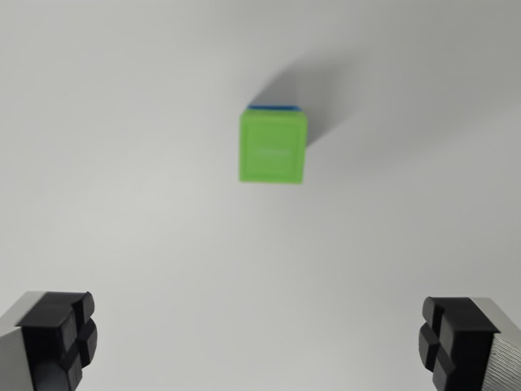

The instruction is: Stack cube

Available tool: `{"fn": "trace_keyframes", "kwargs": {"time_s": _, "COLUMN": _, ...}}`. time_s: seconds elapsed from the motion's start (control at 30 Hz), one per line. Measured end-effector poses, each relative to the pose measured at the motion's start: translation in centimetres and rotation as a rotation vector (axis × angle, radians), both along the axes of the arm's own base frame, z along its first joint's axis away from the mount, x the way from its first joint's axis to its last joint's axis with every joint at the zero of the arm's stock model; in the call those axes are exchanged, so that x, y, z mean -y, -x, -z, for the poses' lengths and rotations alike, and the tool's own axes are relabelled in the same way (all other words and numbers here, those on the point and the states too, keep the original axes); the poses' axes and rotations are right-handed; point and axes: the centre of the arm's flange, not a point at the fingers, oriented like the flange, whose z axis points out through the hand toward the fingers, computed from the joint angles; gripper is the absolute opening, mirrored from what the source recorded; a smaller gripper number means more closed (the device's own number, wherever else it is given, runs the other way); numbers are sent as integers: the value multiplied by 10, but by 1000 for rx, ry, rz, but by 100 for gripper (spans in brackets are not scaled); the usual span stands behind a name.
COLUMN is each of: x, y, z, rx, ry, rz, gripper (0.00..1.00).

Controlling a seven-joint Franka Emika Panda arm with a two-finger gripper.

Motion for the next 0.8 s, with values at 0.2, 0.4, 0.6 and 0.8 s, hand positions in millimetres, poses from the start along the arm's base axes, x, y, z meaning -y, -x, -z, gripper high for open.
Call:
{"fn": "trace_keyframes", "kwargs": {"time_s": 0.2, "x": 0, "y": 0, "z": -12, "rx": -1, "ry": -1, "rz": 0, "gripper": 100}}
{"fn": "trace_keyframes", "kwargs": {"time_s": 0.4, "x": 0, "y": 0, "z": -21, "rx": 1, "ry": 0, "rz": 0, "gripper": 100}}
{"fn": "trace_keyframes", "kwargs": {"time_s": 0.6, "x": 0, "y": 0, "z": -22, "rx": -1, "ry": -1, "rz": 0, "gripper": 100}}
{"fn": "trace_keyframes", "kwargs": {"time_s": 0.8, "x": 0, "y": 0, "z": -22, "rx": -1, "ry": -1, "rz": 0, "gripper": 100}}
